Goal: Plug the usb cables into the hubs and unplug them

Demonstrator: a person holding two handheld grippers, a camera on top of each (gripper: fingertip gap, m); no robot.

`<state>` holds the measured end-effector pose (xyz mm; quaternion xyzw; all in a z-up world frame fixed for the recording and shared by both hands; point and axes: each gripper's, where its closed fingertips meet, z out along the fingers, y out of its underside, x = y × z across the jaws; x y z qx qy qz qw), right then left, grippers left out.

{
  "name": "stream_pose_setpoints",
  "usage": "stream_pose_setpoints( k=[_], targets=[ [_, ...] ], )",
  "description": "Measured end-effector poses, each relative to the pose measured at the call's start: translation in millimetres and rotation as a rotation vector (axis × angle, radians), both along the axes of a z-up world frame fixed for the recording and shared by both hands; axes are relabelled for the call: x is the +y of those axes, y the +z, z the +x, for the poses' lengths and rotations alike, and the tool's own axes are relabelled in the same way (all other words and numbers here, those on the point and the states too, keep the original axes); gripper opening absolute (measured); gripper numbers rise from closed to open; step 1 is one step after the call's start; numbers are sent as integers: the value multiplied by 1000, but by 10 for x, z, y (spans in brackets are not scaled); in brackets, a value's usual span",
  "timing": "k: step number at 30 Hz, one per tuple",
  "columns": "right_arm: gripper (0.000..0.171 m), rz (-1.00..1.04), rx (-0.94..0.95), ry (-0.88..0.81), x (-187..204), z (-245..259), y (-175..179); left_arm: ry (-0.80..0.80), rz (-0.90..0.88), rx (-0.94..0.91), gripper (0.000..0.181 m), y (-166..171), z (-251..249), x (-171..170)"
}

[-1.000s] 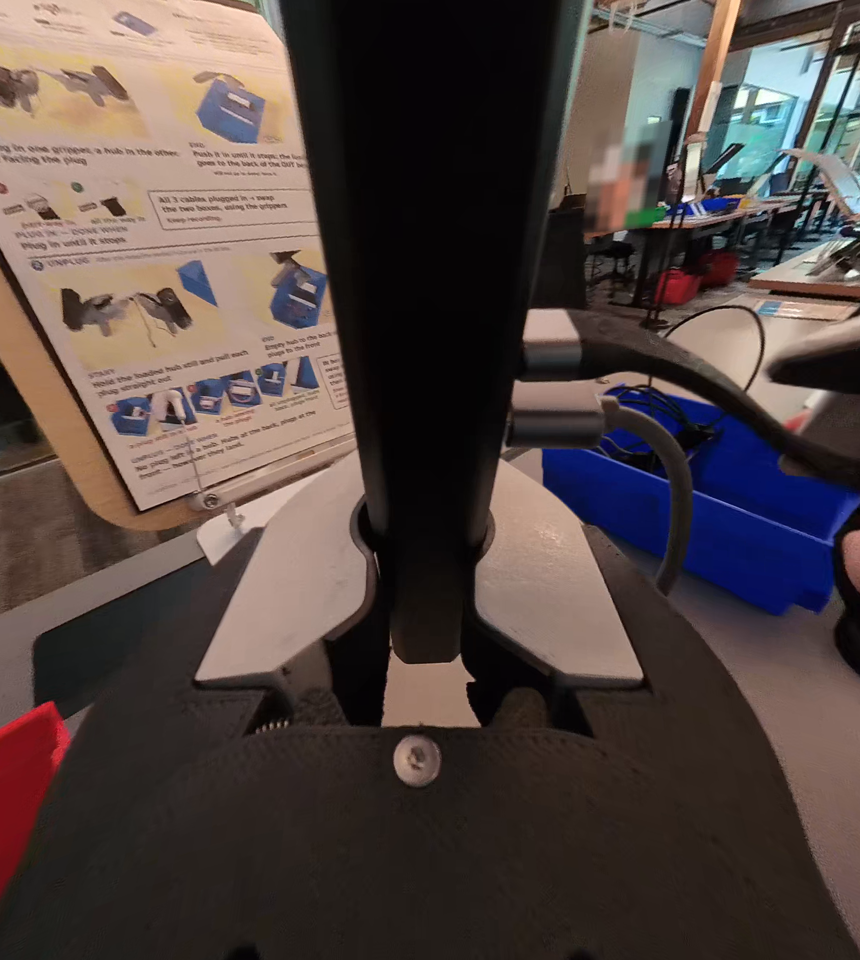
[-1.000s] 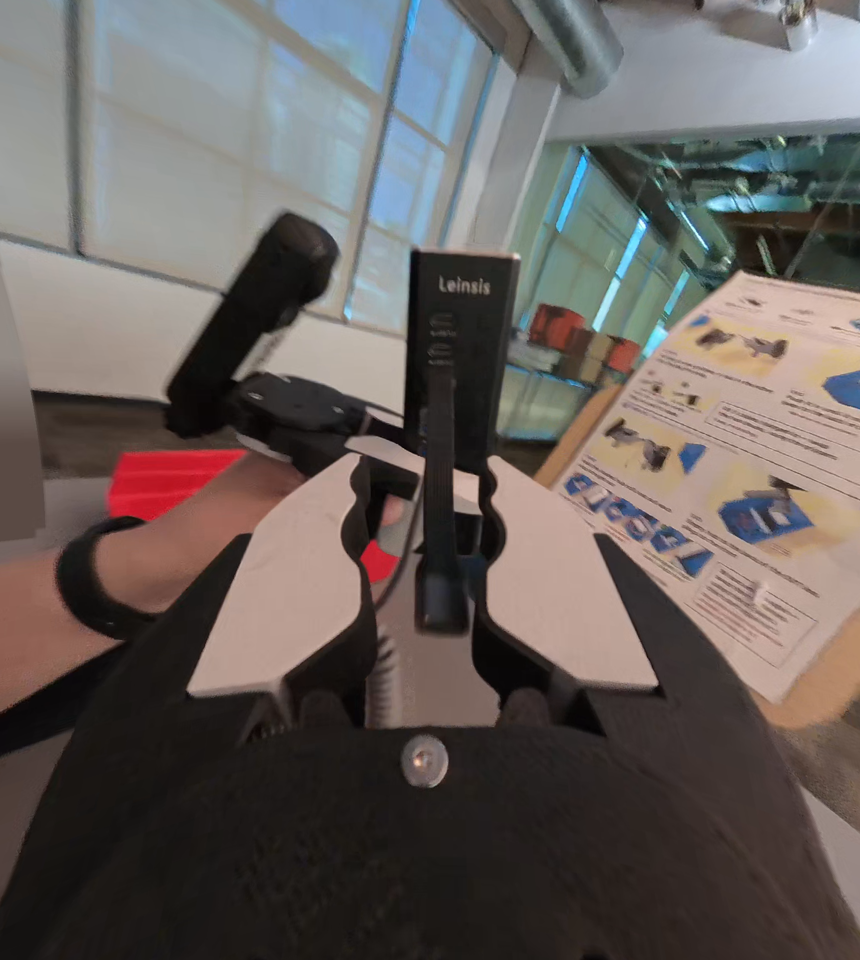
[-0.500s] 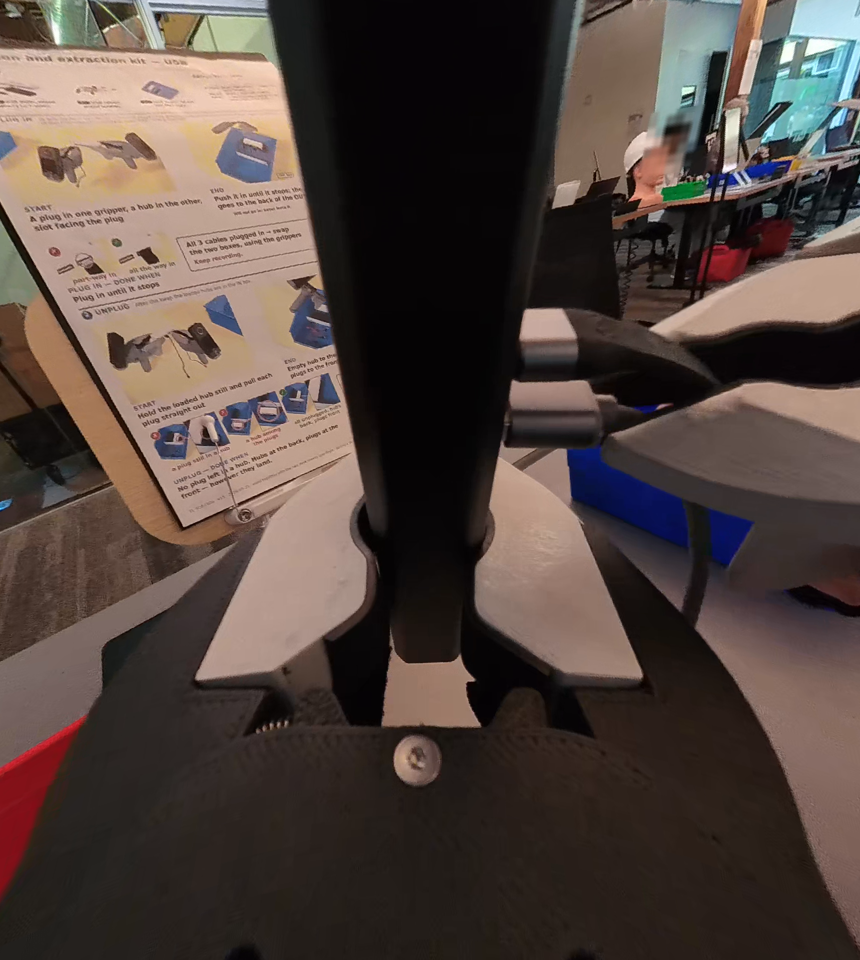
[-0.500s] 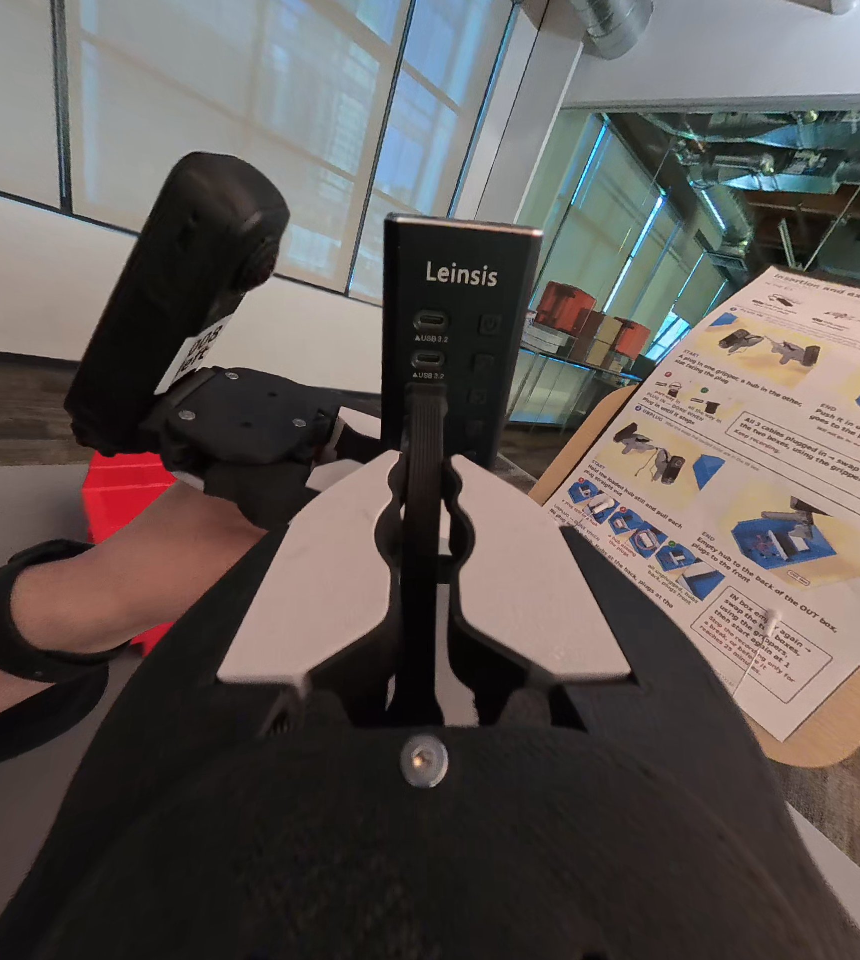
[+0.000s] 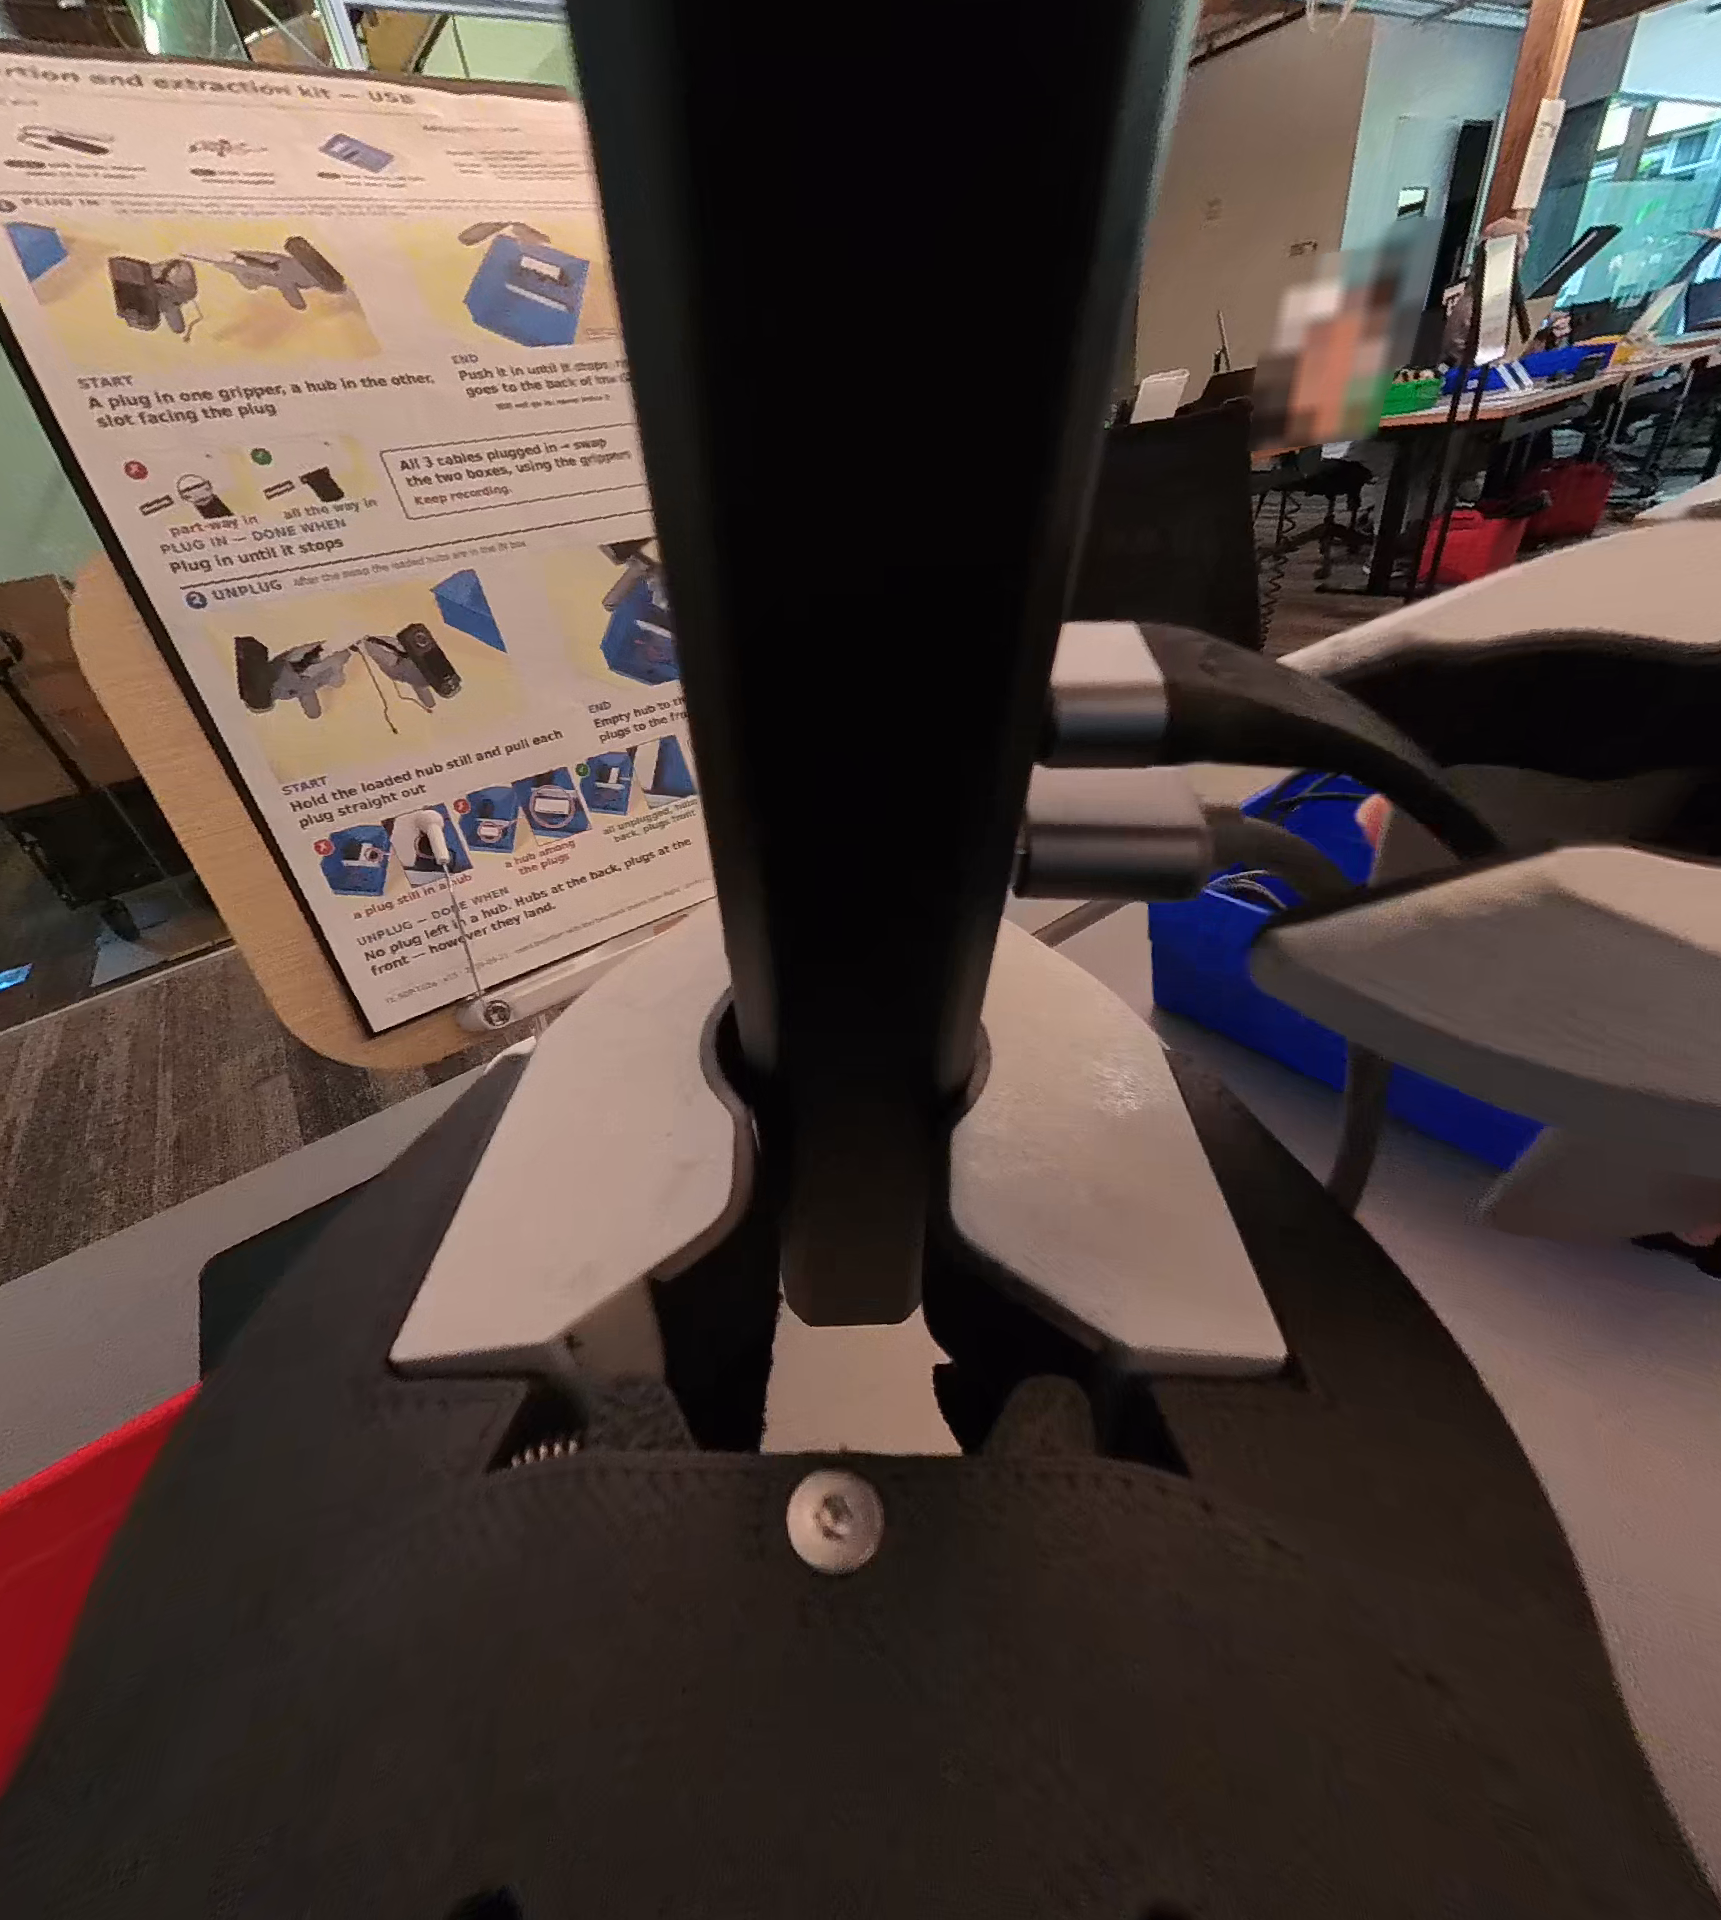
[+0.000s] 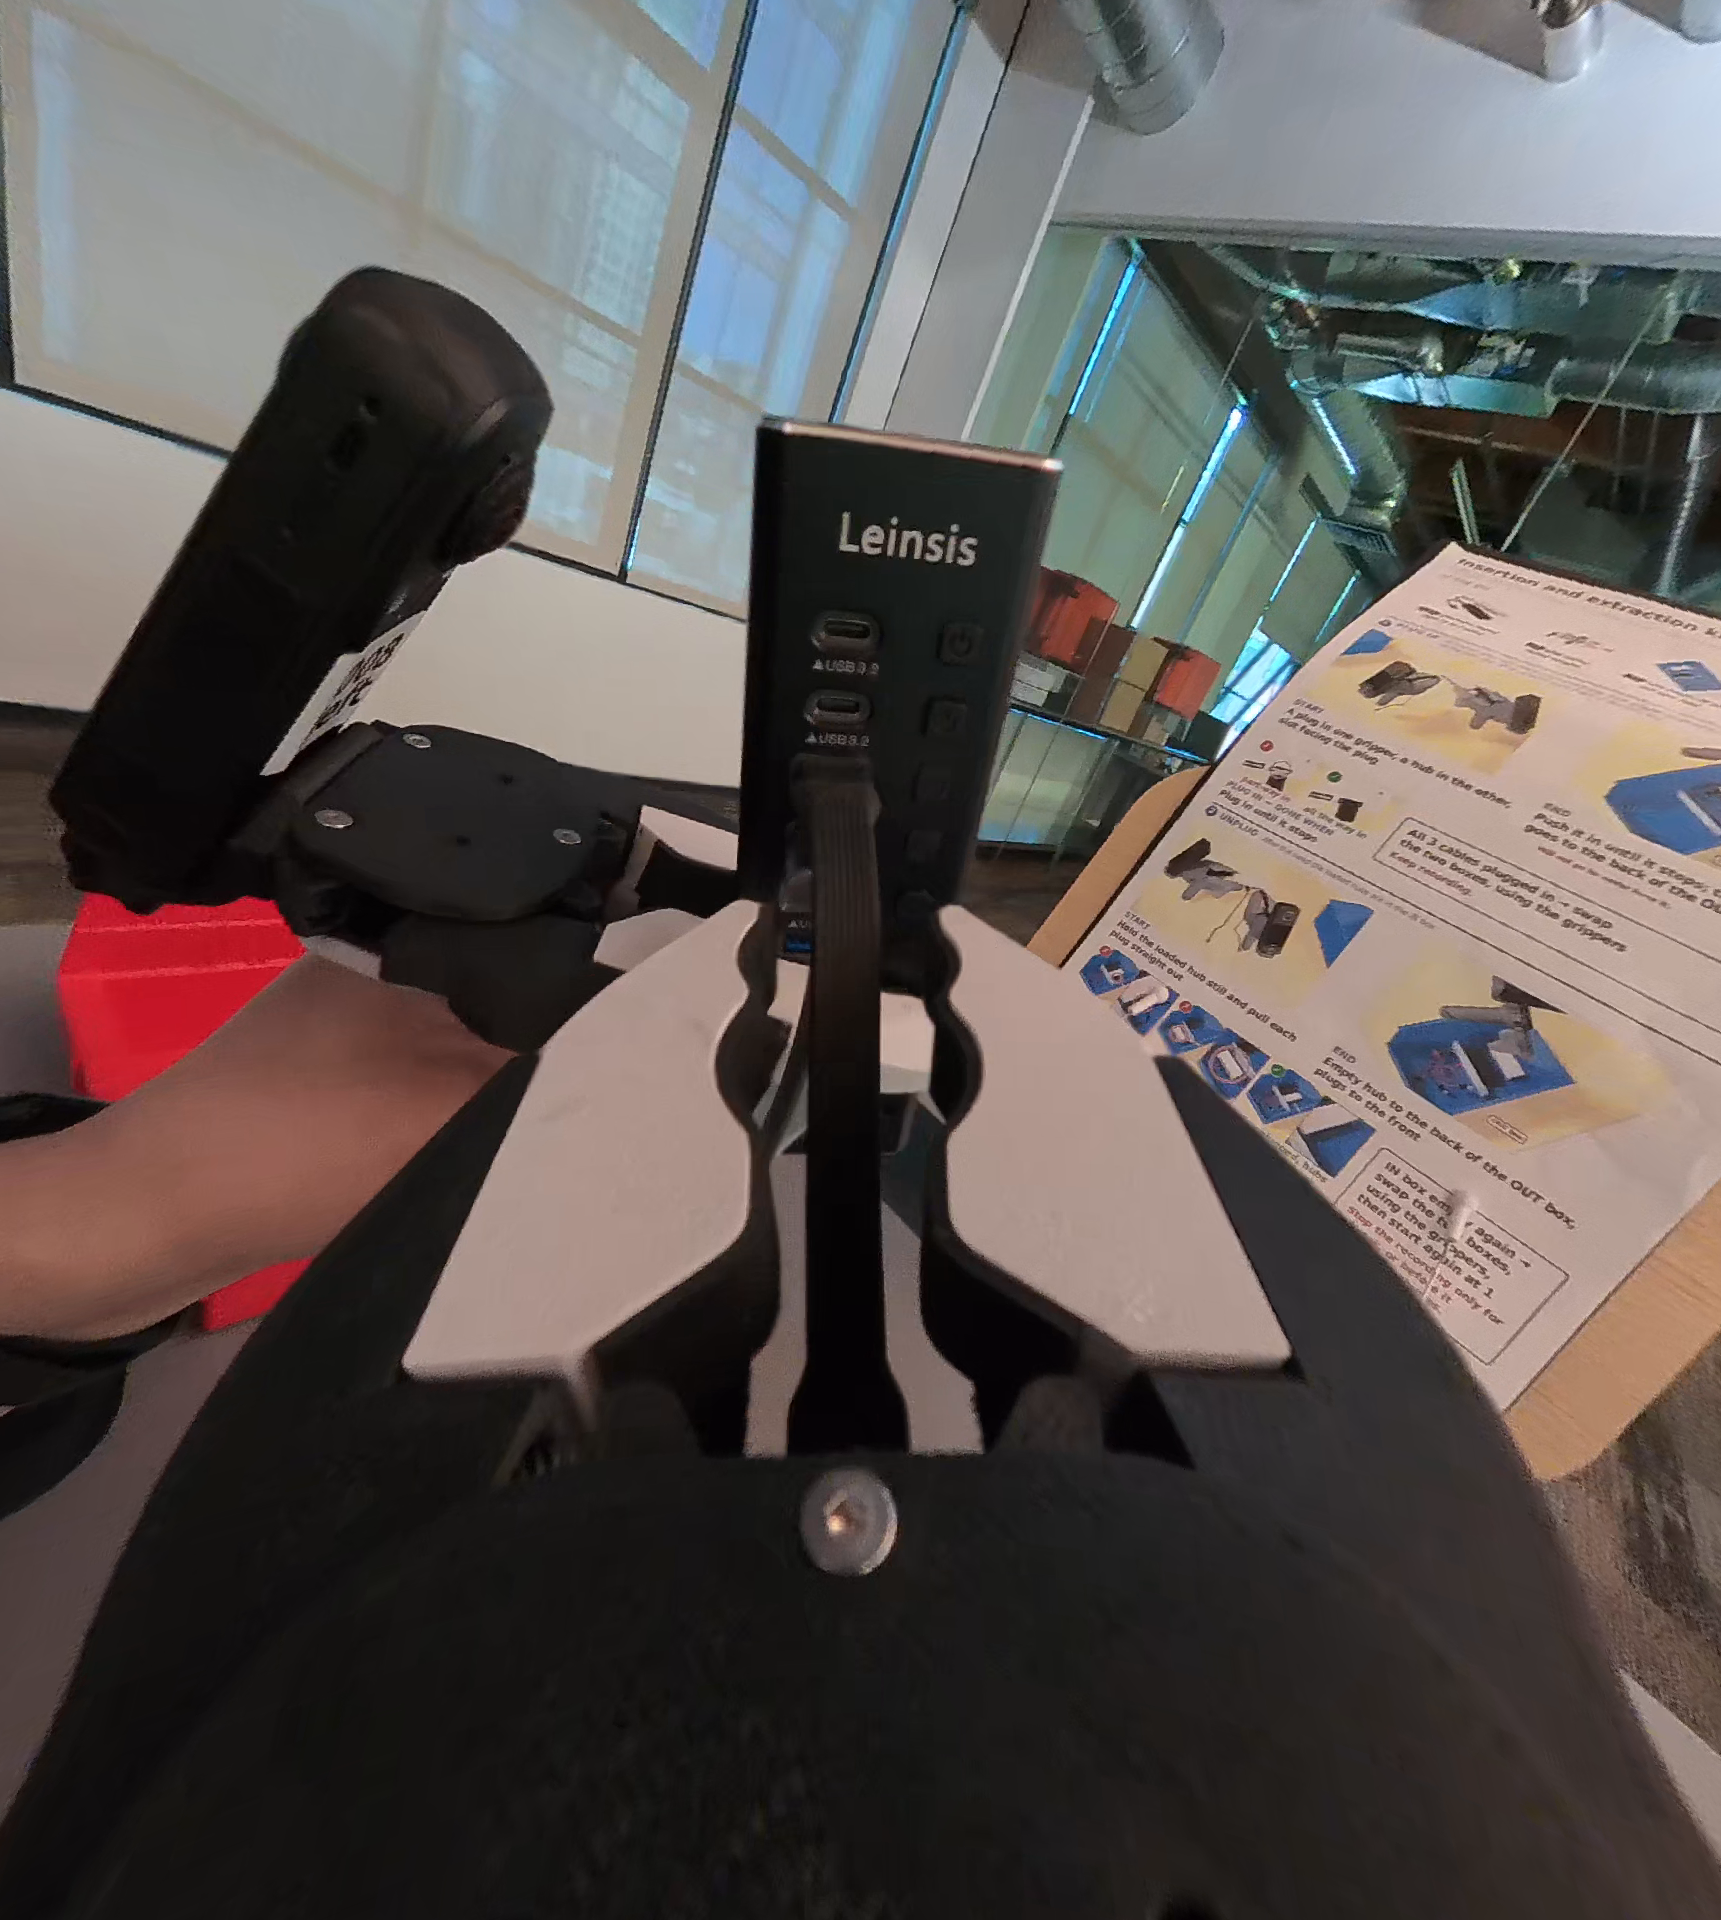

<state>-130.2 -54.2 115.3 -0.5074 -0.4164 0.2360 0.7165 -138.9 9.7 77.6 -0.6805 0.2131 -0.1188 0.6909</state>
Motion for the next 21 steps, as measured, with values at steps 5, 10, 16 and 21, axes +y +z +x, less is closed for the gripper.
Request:
stream_pose_setpoints(
  k=[5,10,16,21],
  targets=[
    [34,-95,65,51,-217,59,-112,7,-22,-58,30,31,-128,28],
    [27,86,107,-27,-650,47,-191,62,-27,-19,30,10,-228,69],
    [16,87,72,81,-794,-226,-237,78,-57,5,29,-96,-215,128],
    [27,25,231,39,-231,-216,-126,64,-49,15,30,-103,-140,106]
  ],
)
